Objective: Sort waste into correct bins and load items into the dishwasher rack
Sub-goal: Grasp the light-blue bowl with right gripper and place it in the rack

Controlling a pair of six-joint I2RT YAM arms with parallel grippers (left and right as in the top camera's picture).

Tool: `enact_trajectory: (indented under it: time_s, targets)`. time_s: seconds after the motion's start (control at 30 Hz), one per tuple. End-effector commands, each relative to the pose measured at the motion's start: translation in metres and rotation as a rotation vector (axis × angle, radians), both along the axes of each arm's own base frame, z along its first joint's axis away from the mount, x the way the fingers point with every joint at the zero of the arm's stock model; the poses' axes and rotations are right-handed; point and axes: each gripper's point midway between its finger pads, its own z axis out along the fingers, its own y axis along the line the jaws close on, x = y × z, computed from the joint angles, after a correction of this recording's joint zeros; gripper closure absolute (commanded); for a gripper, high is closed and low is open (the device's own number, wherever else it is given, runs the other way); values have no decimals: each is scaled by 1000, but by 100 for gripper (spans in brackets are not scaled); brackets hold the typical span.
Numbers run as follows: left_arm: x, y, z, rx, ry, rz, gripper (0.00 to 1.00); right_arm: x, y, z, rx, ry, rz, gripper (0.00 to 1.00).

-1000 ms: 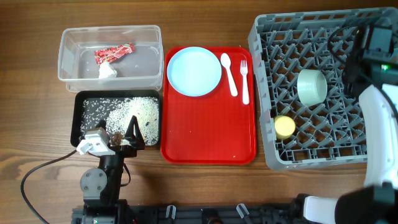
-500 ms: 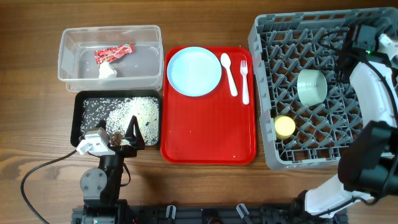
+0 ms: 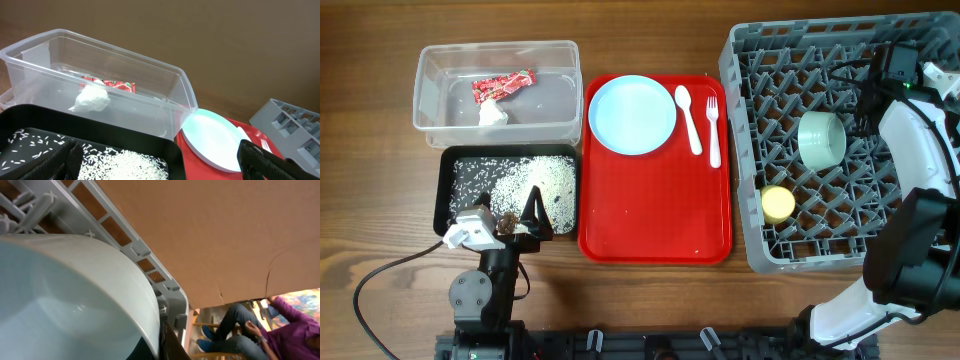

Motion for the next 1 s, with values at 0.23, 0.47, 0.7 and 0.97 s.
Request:
enact_trajectory:
  time_s: [0.23,0.47,0.7,0.97]
  targets:
    - [0,0,-3,1,9,-1,0,6,20,-29,89,82,77,96]
    - [0,0,-3,1,9,-1,0,10,30,-50,197,187,171,96]
    - [0,0,-3,1,9,-1,0,19,47,-56,236,234,251,93]
    - [0,0,-3,1,9,-1,0,20,69,-59,247,300,305,78]
